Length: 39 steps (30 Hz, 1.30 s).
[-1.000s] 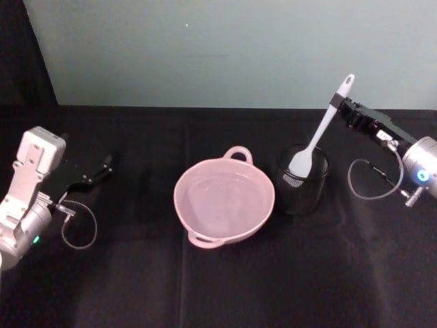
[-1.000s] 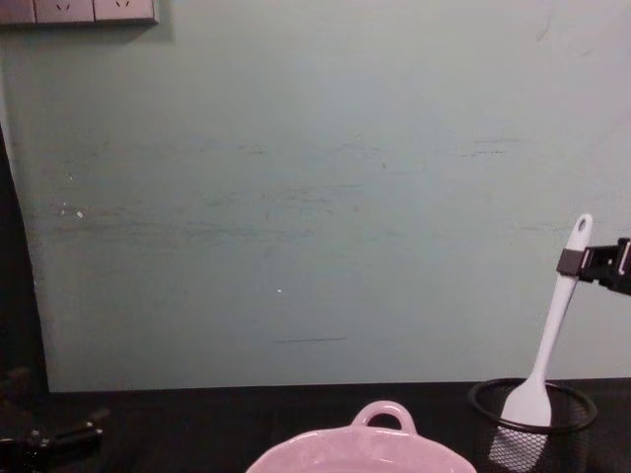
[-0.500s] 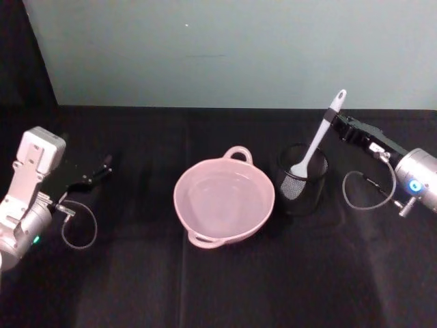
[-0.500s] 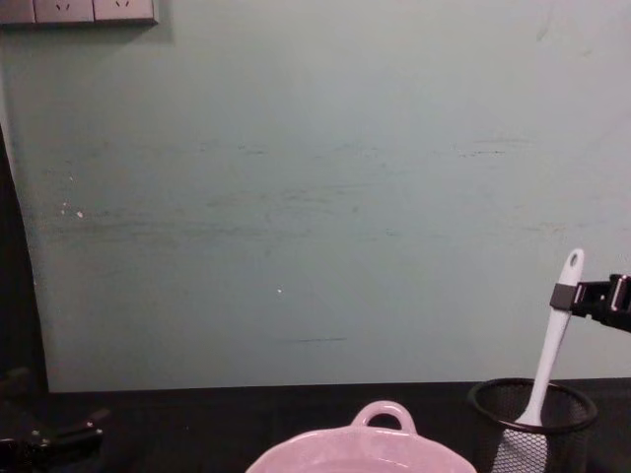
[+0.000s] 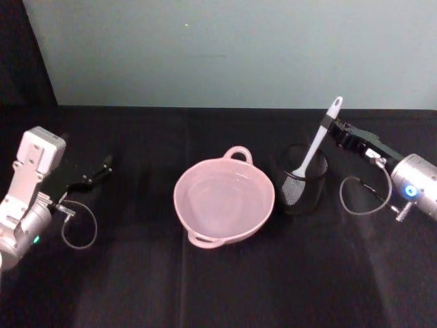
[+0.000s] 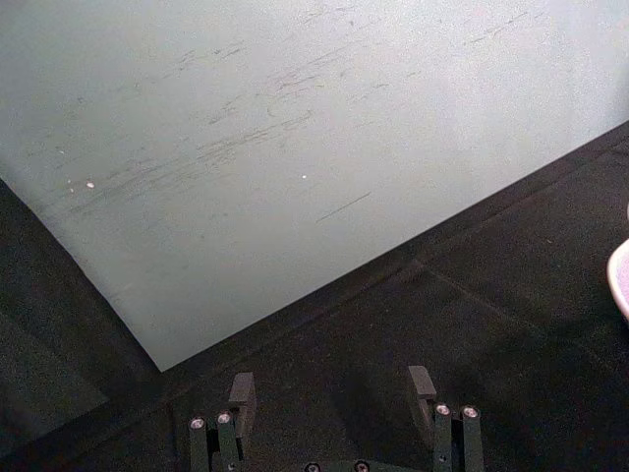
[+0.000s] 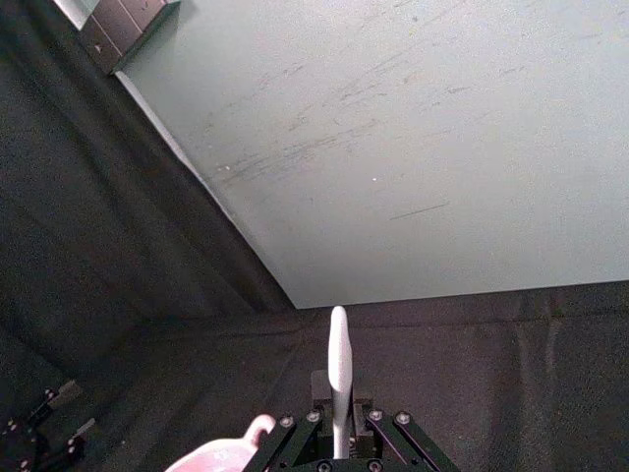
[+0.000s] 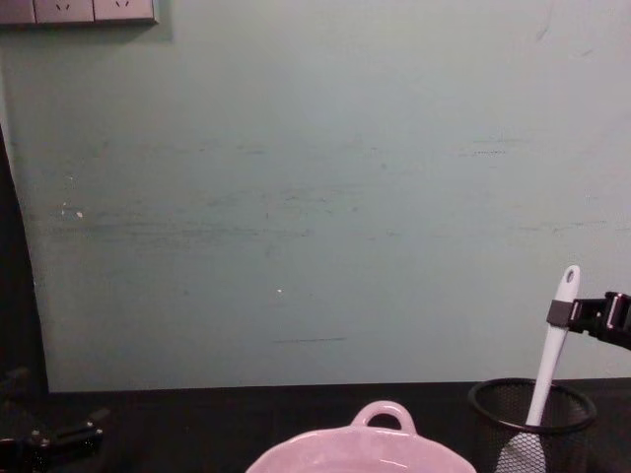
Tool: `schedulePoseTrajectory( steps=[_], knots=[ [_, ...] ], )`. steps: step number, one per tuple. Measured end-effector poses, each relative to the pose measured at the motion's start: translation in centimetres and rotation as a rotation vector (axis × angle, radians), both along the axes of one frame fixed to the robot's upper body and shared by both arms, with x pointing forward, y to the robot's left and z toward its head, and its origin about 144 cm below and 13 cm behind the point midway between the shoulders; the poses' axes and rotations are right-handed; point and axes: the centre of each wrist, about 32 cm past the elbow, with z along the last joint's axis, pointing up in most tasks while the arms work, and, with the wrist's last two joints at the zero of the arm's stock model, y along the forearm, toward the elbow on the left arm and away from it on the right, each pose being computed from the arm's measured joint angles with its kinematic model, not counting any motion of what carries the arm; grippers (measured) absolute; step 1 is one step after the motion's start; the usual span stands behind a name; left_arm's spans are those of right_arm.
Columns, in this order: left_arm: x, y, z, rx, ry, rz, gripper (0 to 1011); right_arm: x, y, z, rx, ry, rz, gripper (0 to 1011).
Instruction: Use the one hand to pick up the spoon and stir the clear water in the bowl.
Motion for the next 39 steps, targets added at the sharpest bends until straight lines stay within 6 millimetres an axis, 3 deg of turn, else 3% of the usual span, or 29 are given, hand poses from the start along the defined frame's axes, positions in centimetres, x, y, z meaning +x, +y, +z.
schedulePoseTrajectory(
  steps=[13,30,31,39],
  knots=[
    [0.00,0.00,0.00,0.000,0.000,0.000,1011,0.04,-0.05,-0.04,0.004,0.000,0.002,137],
    [0.00,0.00,0.00,0.000,0.000,0.000,1011,0.02,-0.02,-0.01,0.002,0.001,0.001,682],
    [0.00,0.00,0.00,0.000,0.000,0.000,1011,0.02,-0.01,-0.01,0.002,0.000,0.001,749],
    [0.00,0.00,0.00,0.000,0.000,0.000,1011,-0.01,0.04,-0.02,-0.013,-0.004,0.001,940]
  ],
)
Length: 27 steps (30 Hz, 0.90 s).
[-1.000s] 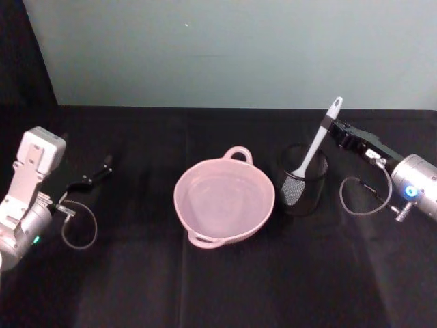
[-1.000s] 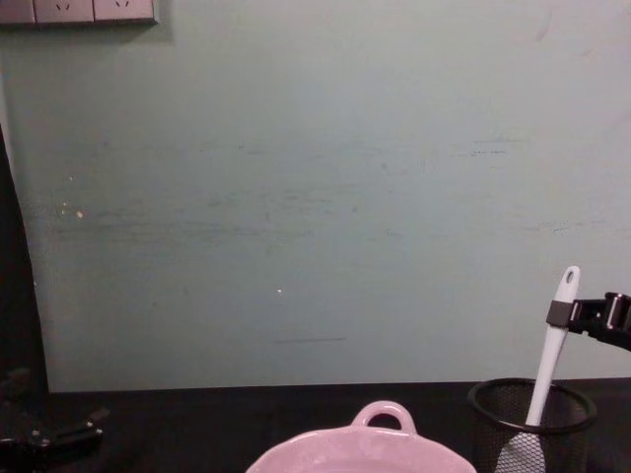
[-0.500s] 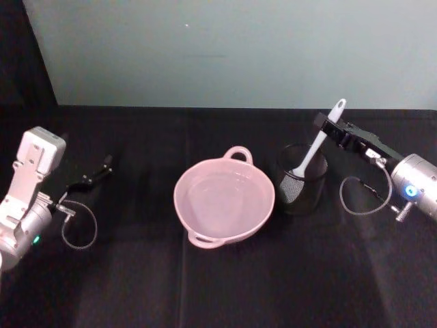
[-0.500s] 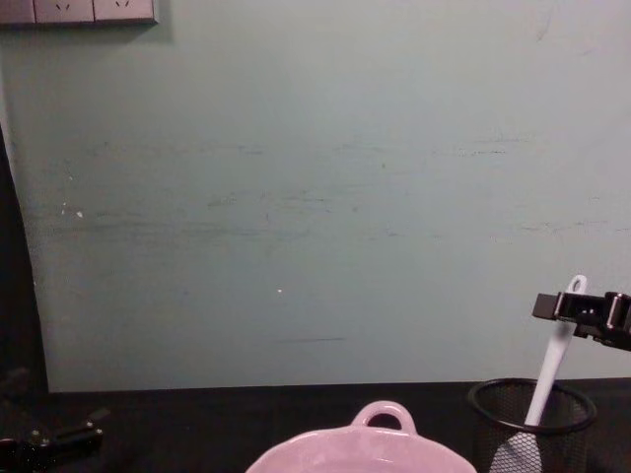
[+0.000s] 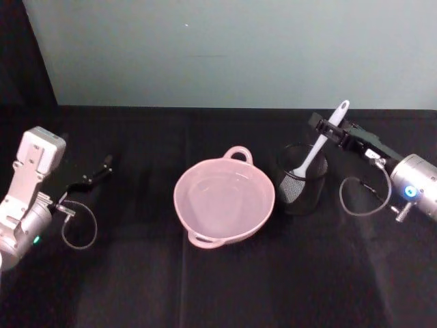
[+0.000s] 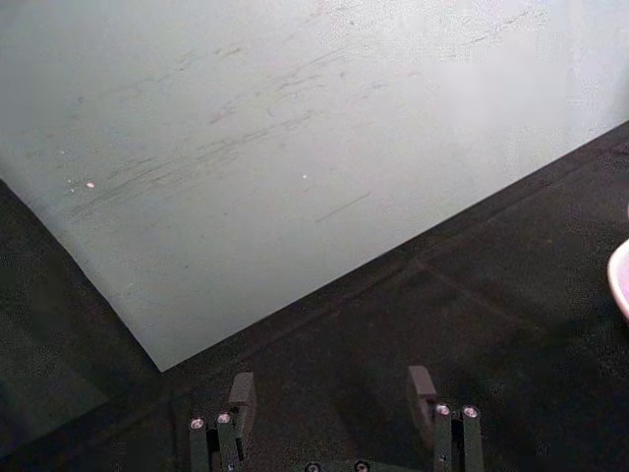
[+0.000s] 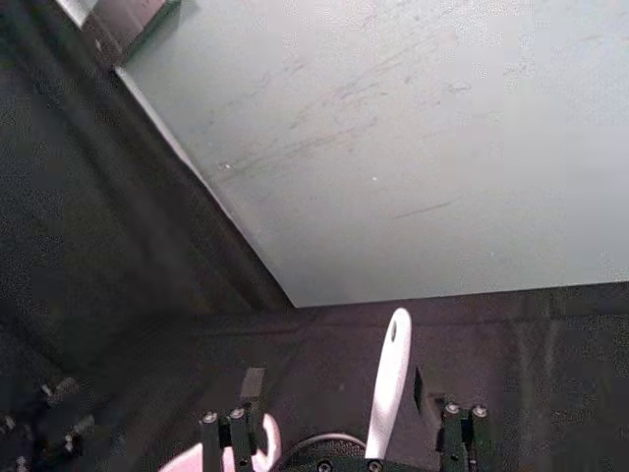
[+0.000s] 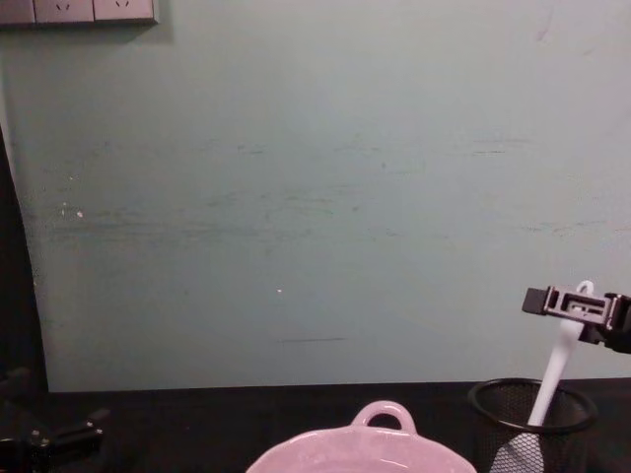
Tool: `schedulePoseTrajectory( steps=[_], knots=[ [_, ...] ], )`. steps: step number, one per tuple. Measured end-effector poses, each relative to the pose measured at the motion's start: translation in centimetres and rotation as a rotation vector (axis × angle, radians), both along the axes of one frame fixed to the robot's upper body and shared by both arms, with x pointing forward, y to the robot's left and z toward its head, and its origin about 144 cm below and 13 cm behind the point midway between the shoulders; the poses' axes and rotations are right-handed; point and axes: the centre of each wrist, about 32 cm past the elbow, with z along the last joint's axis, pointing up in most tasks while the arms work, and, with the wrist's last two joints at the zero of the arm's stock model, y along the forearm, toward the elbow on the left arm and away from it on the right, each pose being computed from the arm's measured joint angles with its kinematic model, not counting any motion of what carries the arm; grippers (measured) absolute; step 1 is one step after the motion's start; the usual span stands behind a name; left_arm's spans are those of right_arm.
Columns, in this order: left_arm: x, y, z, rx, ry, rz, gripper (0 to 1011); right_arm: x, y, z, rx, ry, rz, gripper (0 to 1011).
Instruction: Use the one hand to pick up the spoon and stir the clear water in the bowl.
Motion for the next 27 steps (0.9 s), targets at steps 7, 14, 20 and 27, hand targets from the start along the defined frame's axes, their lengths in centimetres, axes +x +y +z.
schedulePoseTrajectory(
  steps=[7,14,20,27],
  knots=[
    [0.0,0.0,0.0,0.000,0.000,0.000,1011,-0.4,0.3,0.1,-0.139,-0.067,-0.038,1004],
    [0.0,0.0,0.0,0.000,0.000,0.000,1011,-1.5,0.2,0.0,-0.318,-0.176,-0.122,1004],
    [0.0,0.0,0.0,0.000,0.000,0.000,1011,-3.3,-0.3,-0.6,-0.419,-0.252,-0.194,1004],
    [0.0,0.0,0.0,0.000,0.000,0.000,1011,-5.5,-1.2,-1.9,-0.489,-0.315,-0.286,1004]
  ],
)
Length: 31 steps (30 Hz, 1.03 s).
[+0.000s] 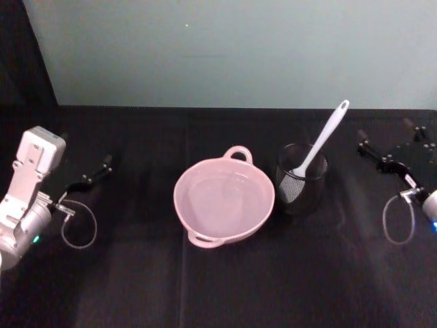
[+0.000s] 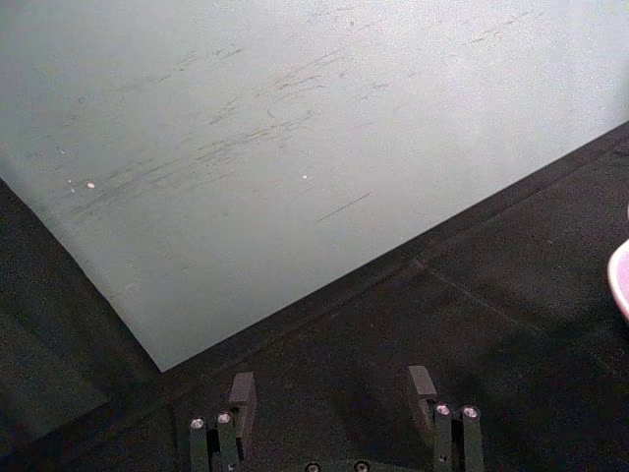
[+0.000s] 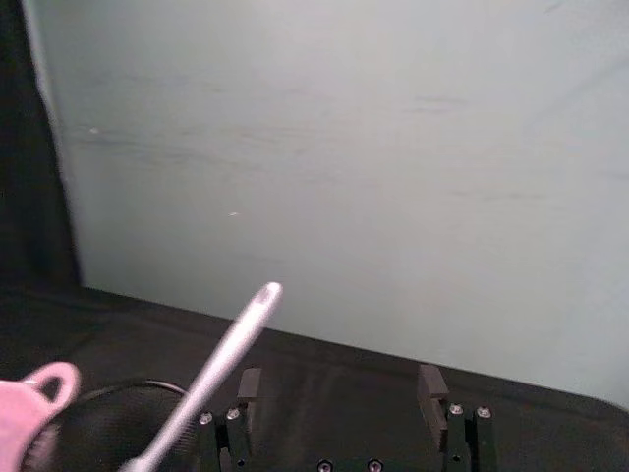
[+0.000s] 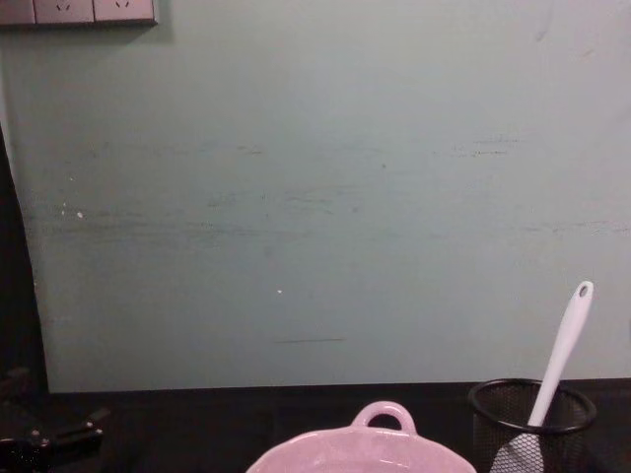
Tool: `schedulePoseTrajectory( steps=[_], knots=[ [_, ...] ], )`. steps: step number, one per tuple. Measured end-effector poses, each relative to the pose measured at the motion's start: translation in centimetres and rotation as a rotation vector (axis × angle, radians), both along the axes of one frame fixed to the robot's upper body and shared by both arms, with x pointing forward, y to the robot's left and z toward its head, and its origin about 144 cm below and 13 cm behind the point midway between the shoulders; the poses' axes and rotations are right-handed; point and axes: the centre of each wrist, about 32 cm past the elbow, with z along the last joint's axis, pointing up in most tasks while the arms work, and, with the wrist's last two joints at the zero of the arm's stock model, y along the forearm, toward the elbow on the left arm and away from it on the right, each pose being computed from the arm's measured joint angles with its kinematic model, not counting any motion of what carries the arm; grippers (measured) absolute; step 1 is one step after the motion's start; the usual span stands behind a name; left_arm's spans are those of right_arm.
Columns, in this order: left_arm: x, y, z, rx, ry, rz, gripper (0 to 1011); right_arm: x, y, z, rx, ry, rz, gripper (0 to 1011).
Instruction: Use the one hand to pick up the spoon and stir the clear water in the bowl.
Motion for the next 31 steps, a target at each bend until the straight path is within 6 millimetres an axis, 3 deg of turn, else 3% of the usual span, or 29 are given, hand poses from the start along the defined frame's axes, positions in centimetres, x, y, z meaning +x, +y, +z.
schedulePoseTrajectory(
  steps=[8,14,31],
  knots=[
    [0.0,0.0,0.0,0.000,0.000,0.000,1011,-0.8,-1.2,-2.9,-0.053,-0.084,-0.101,1004],
    [0.0,0.0,0.0,0.000,0.000,0.000,1011,-0.5,-1.6,-4.0,-0.064,-0.093,-0.133,1004],
    [0.0,0.0,0.0,0.000,0.000,0.000,1011,-0.3,-1.7,-4.2,-0.058,-0.093,-0.139,1004]
  ],
)
